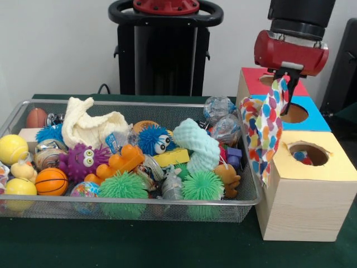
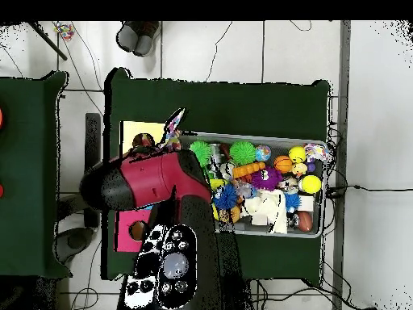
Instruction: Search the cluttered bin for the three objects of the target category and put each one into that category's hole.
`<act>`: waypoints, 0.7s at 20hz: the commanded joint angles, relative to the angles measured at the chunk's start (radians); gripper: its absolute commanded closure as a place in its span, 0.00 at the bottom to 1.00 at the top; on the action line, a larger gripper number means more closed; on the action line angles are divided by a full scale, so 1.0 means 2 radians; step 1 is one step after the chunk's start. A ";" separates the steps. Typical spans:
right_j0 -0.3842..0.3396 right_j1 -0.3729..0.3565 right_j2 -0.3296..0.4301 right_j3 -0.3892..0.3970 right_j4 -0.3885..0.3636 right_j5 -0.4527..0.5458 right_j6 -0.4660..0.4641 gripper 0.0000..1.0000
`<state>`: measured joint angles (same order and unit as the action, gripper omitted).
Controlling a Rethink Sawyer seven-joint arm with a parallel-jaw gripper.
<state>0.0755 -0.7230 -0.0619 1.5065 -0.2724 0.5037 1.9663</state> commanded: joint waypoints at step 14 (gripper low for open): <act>-0.055 0.067 0.087 -0.093 0.035 0.170 -0.026 1.00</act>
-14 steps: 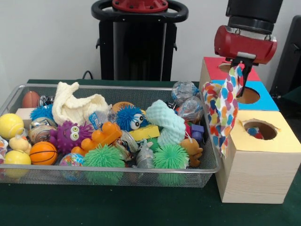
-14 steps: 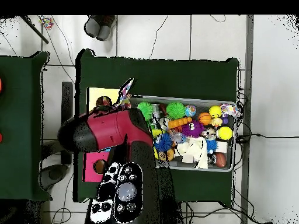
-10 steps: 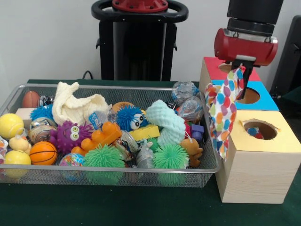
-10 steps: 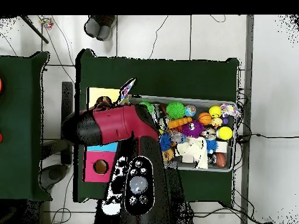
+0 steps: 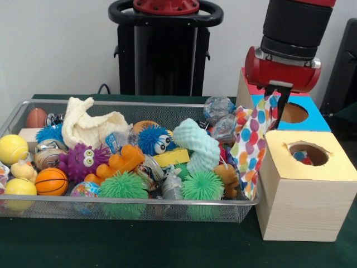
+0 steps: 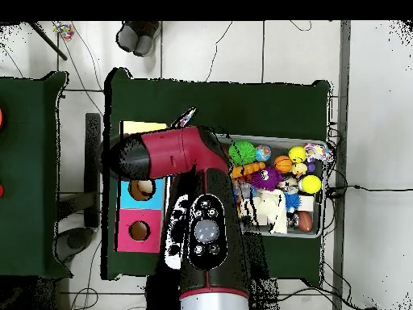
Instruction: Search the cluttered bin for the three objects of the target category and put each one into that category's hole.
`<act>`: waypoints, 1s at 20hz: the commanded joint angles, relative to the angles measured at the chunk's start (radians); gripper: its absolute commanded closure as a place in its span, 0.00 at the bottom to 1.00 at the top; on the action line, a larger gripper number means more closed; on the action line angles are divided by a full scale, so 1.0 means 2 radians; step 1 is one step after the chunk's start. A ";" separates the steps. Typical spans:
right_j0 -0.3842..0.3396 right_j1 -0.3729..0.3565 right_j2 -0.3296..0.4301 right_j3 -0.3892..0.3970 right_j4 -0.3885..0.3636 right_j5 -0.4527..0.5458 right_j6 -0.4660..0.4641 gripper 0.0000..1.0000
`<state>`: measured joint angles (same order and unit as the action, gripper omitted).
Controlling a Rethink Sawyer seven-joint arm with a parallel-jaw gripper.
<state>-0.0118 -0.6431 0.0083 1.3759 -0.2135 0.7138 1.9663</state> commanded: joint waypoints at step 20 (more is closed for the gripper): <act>0.045 0.050 -0.001 -0.044 -0.010 0.040 0.050 1.00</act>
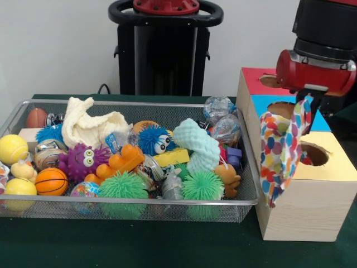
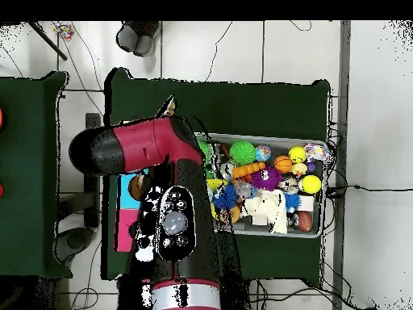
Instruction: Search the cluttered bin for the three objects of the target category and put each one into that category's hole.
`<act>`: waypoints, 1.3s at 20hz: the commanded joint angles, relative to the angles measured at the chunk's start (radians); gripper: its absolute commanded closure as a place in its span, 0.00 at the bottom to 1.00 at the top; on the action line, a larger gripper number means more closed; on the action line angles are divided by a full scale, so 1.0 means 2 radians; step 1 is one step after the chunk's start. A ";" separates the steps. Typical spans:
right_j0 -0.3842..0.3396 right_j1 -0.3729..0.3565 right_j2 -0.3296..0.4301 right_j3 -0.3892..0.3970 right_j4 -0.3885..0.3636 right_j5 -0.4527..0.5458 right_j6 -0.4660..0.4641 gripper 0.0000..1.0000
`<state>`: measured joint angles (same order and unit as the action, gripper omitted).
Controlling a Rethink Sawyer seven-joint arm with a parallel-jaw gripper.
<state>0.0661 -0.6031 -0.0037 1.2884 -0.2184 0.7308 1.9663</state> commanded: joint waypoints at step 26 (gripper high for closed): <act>0.015 0.127 0.005 -0.006 -0.021 -0.044 0.044 1.00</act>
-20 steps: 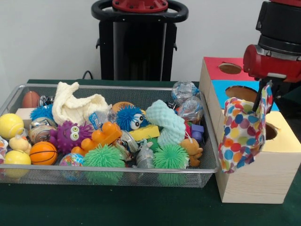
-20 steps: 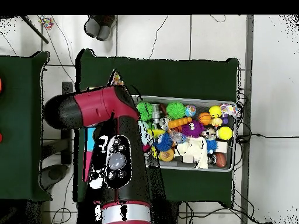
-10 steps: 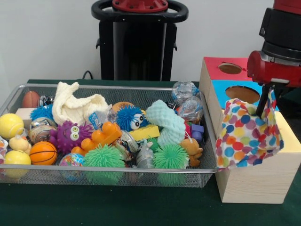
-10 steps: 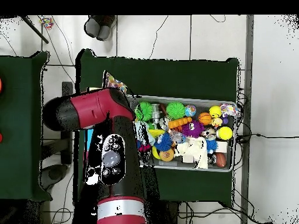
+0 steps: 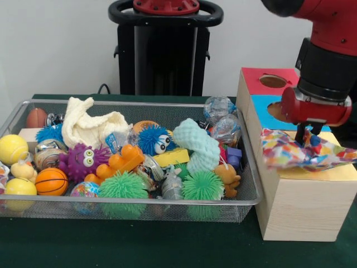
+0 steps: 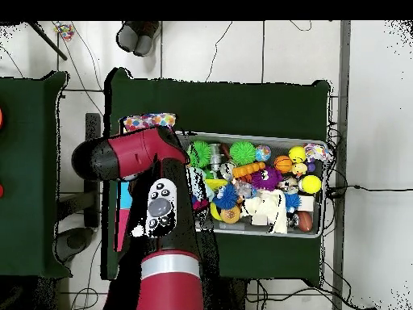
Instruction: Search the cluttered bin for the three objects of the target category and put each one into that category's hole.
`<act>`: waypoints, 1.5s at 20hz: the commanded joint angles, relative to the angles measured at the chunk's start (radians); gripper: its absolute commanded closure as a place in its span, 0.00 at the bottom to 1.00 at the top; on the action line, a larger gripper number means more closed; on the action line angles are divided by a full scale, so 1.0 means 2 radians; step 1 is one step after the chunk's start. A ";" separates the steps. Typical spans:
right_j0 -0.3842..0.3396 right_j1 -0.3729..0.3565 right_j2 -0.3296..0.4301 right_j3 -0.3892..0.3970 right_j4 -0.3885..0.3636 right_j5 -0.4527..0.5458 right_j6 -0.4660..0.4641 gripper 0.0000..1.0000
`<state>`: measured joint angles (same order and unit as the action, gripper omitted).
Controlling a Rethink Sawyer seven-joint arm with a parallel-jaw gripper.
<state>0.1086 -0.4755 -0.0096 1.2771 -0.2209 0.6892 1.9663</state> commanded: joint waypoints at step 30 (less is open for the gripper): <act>-0.016 0.115 0.013 -0.026 0.000 -0.044 0.033 1.00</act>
<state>0.1394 -0.3798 -0.0535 1.1825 -0.2180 0.6642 1.9663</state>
